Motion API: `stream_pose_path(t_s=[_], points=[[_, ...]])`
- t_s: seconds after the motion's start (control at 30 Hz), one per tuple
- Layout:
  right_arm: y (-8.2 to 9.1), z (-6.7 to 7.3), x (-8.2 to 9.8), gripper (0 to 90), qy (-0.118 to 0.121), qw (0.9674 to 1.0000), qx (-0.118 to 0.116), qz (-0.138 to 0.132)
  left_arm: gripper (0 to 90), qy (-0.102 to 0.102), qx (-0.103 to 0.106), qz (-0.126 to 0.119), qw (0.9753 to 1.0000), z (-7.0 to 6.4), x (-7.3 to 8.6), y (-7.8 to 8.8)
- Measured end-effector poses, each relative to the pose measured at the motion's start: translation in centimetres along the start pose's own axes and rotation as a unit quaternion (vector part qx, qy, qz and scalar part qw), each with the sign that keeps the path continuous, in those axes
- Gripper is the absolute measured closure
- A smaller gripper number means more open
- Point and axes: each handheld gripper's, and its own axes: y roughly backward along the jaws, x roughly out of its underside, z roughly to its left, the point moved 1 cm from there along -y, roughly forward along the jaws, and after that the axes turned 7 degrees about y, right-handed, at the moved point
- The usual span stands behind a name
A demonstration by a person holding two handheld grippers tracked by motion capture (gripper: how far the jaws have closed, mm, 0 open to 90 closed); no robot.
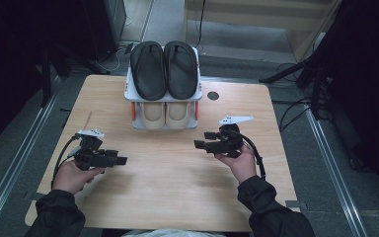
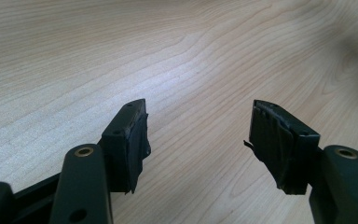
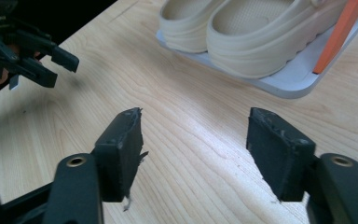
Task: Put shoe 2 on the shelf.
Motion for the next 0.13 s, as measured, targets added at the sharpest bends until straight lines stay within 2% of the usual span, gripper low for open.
stream_pose_path(t_s=[0.03,0.07,0.1,0.13], points=[[-0.12,-0.04,0.06,33.2,0.001,1.0000,0.000,0.002,37.2,-0.001,-0.001,0.003,1.0000,-0.01,-0.02,-0.08],[-0.52,0.03,0.14,32.0,0.005,0.9999,0.011,0.010,36.6,-0.001,-0.003,0.004,1.0000,-0.07,-0.06,-0.25],[-0.52,0.03,0.14,32.0,0.005,0.9999,0.011,0.010,35.6,-0.001,-0.003,0.004,1.0000,-0.07,-0.06,-0.25],[-0.69,0.13,0.22,34.8,0.011,0.9997,0.012,0.021,35.6,0.001,-0.003,0.005,1.0000,-0.14,-0.11,-0.39]])
